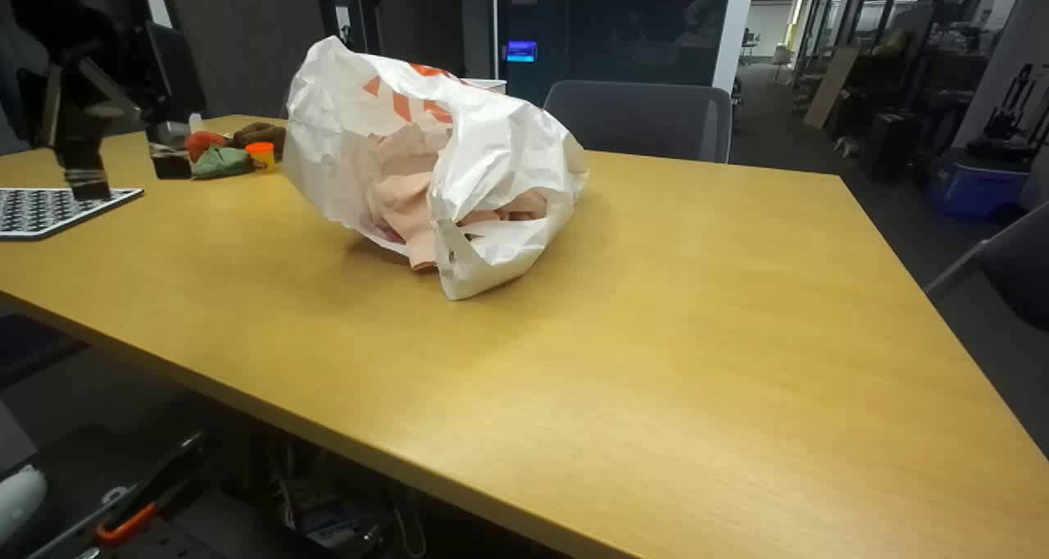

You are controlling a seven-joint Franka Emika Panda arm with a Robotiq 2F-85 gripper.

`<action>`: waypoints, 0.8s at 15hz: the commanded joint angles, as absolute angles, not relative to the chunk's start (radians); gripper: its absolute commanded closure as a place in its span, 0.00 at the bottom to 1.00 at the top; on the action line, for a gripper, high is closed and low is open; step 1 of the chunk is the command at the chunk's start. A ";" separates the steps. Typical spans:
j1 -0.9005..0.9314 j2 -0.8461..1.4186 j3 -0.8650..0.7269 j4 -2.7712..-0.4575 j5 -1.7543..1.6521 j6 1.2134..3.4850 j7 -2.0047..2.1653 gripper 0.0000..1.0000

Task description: Take the pink clothing out of the carrier bag

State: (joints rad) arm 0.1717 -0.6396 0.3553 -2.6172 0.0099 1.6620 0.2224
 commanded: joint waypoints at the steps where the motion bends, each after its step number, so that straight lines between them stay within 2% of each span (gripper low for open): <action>1: 0.196 -0.634 0.334 -2.614 -0.001 1.660 0.235 0.00; 6: 0.198 -0.624 0.319 -2.613 0.017 1.691 0.214 0.00; 12: 0.191 -0.555 0.228 -2.630 0.015 2.039 0.086 0.00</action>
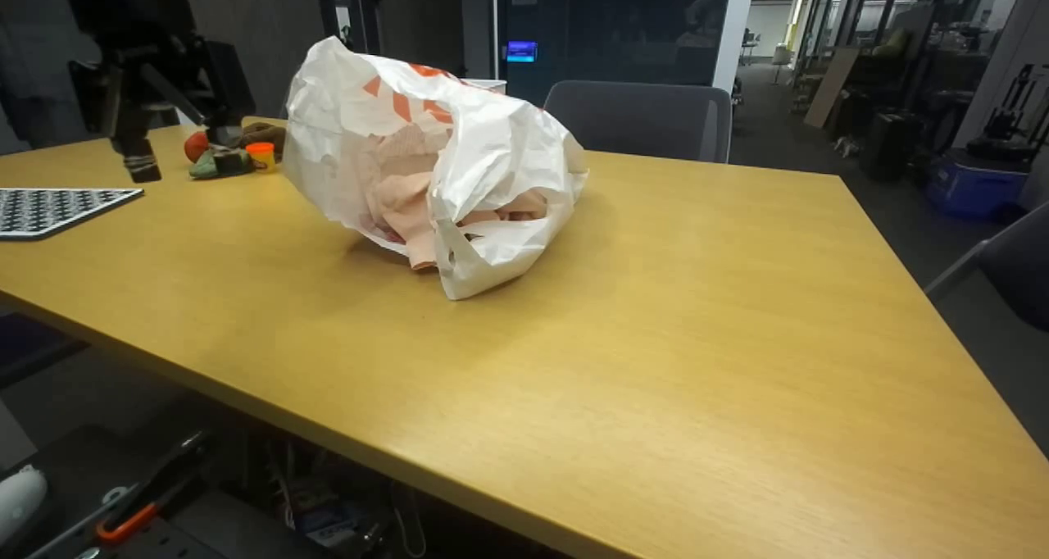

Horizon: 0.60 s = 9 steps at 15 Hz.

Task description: Take the pink clothing out of the carrier bag

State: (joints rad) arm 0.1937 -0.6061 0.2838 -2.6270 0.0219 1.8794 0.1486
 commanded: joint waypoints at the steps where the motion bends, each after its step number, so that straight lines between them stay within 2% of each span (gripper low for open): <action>1: 0.192 -0.539 0.209 -2.633 0.020 2.090 0.060 0.00; 6: 0.062 -0.451 0.266 -2.631 -0.205 2.233 0.264 0.00; 9: 0.077 -0.399 0.245 -2.624 -0.237 2.282 0.244 0.00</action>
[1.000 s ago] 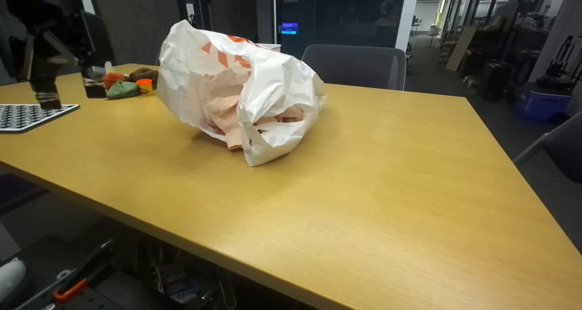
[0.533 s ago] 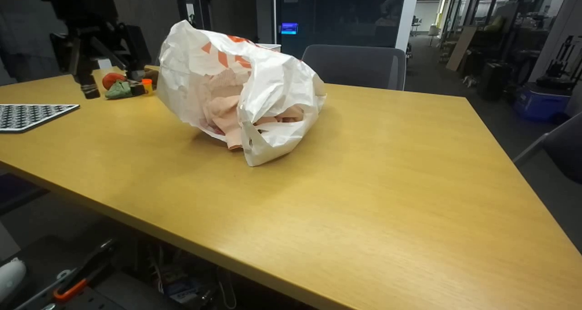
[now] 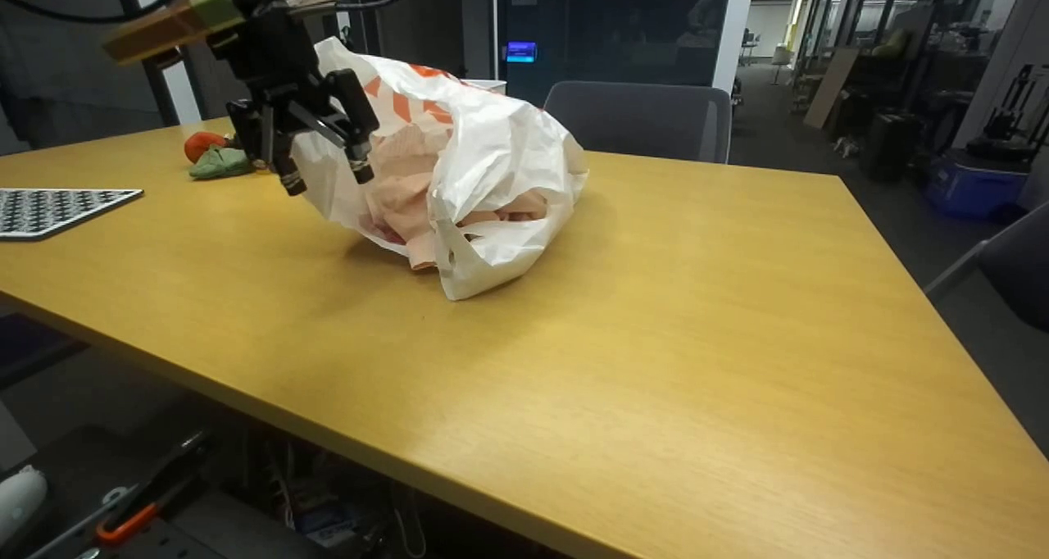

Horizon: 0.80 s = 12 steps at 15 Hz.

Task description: Take the pink clothing out of the carrier bag

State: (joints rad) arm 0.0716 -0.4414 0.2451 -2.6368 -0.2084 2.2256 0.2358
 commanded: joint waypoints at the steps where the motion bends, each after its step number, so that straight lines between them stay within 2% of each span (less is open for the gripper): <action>1: 0.075 -0.387 0.244 -2.623 -0.245 2.311 0.247 0.00; 8: -0.008 -0.333 0.269 -2.605 -0.565 2.355 0.330 0.00; 12: 0.020 -0.297 0.216 -2.602 -0.520 2.432 0.273 0.00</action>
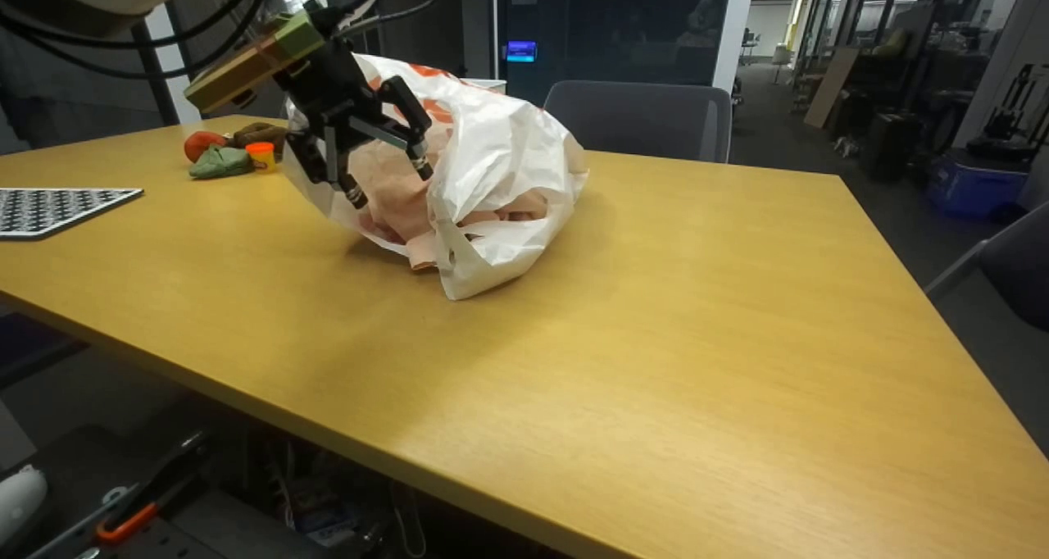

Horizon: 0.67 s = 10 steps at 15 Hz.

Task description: Take the pink clothing out of the carrier bag

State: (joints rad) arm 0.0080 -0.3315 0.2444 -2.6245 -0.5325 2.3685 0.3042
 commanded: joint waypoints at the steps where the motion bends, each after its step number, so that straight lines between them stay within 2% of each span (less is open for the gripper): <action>1: 0.028 -0.288 0.208 -2.597 -0.500 2.461 0.255 0.00; 10: -0.036 -0.130 0.215 -2.427 -0.705 2.449 0.453 0.00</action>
